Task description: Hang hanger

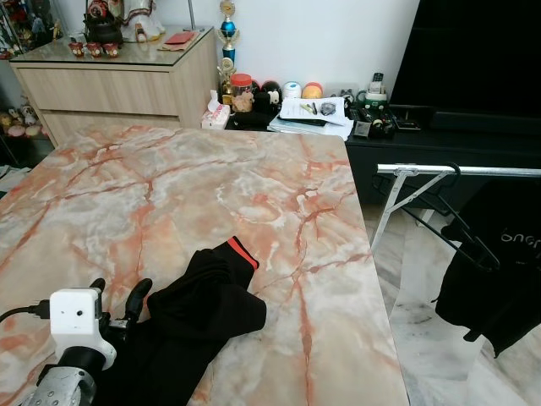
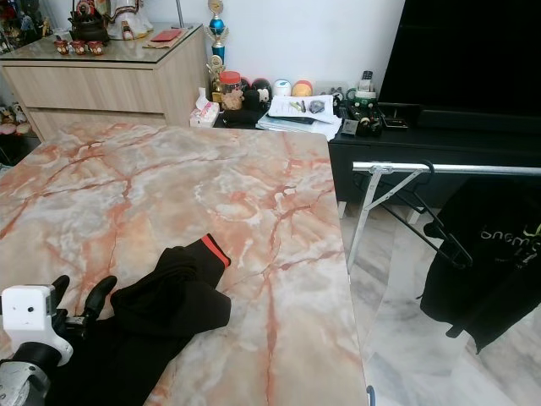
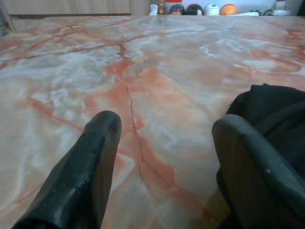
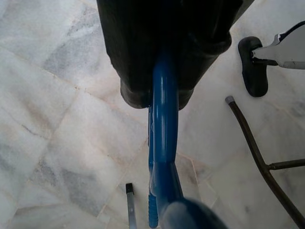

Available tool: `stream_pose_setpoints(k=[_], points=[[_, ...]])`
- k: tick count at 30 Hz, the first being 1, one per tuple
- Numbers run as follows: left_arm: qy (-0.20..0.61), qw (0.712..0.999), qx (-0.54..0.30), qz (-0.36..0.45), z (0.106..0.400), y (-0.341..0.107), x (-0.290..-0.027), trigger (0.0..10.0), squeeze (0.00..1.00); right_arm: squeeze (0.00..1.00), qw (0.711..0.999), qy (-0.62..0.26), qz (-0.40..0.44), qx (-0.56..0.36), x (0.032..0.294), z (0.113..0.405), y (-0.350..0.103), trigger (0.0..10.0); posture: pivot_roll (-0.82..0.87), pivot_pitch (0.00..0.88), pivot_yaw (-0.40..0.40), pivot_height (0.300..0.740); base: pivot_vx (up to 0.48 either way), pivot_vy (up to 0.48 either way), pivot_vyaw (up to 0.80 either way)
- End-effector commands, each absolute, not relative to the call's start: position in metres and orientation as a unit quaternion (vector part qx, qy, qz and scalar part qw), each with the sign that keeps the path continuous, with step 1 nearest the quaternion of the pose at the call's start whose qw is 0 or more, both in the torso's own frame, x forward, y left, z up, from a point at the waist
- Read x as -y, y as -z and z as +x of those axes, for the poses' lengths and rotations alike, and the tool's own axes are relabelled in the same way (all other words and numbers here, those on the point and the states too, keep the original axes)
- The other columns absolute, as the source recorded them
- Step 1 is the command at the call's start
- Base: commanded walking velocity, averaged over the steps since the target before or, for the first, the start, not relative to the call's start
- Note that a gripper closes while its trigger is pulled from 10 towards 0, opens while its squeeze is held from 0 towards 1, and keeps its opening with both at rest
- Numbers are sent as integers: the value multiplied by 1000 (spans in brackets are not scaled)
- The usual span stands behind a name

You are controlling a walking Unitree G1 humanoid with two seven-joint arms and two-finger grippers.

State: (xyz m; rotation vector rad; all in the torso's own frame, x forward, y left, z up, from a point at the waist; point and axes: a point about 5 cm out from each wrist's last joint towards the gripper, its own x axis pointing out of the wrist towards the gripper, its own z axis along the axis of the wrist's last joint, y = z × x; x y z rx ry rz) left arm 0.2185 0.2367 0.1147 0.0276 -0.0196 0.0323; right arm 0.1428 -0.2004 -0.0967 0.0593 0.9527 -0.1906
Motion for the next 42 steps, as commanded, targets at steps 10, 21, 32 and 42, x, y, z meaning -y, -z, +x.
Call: stream_pose_setpoints(k=[10, 21, 32, 42], points=[[-6, 1000, 3, 13, 218, -110, -233, 10000, 0, 0, 886, 92, 34, -453, 196, 146, 96, 10000, 231, 63, 5, 740, 0, 0, 144], [8, 1000, 1, 12, 218, -110, -229, 10000, 0, 0, 886, 94, 35, -453, 196, 146, 96, 10000, 233, 64, 5, 740, 0, 0, 0], [15, 1000, 0, 11, 218, -110, -228, 10000, 0, 0, 885, 98, 35, -454, 196, 146, 96, 10000, 233, 65, 7, 740, 0, 0, 0], [20, 1000, 1, 9, 217, -110, -227, 10000, 0, 0, 884, 101, 33, -454, 197, 145, 96, 10000, 234, 67, 7, 740, 0, 0, 0]])
